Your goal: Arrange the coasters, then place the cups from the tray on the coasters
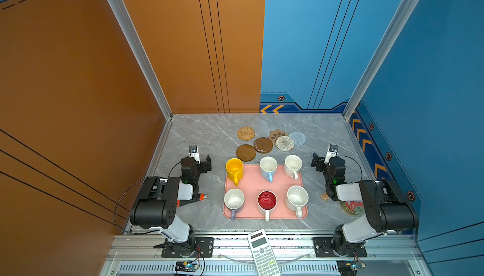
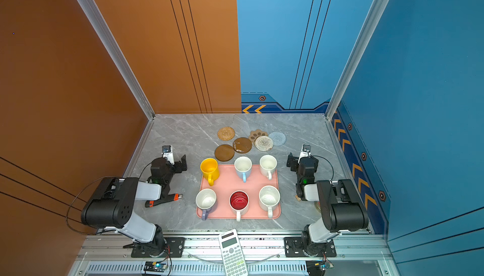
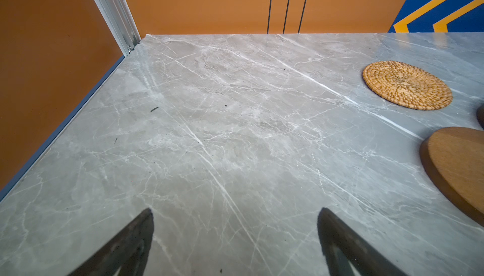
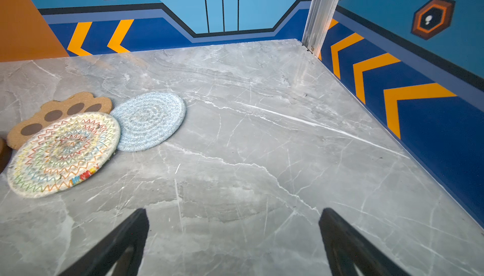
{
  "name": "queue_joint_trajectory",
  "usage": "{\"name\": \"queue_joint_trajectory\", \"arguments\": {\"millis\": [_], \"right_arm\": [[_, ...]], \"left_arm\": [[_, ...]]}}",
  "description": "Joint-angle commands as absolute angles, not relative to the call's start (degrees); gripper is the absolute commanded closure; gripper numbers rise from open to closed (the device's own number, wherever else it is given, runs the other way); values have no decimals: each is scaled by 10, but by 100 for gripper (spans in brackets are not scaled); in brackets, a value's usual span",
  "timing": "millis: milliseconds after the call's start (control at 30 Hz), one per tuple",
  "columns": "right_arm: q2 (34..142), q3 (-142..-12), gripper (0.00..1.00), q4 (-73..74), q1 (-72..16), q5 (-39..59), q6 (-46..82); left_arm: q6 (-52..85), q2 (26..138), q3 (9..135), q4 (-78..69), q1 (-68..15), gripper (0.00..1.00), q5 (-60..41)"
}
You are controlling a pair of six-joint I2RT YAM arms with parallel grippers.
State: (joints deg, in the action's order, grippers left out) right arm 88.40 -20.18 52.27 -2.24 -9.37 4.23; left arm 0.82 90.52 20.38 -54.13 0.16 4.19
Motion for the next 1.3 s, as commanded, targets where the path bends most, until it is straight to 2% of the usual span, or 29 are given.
{"name": "queue_joint_trajectory", "arguments": {"millis": [0, 1000, 1200, 1267], "right_arm": [[886, -214, 0, 520, -19, -75, 33], [886, -214, 0, 520, -20, -78, 32], [820, -236, 1, 427, -28, -97, 29], [789, -243, 1, 388, -28, -98, 30]], "left_arm": [[-3, 897, 217, -533, -3, 2, 42], [-4, 896, 216, -532, -5, 2, 45], [-3, 877, 216, -520, -6, 0, 48], [-4, 849, 218, -494, -8, 3, 56]]}}
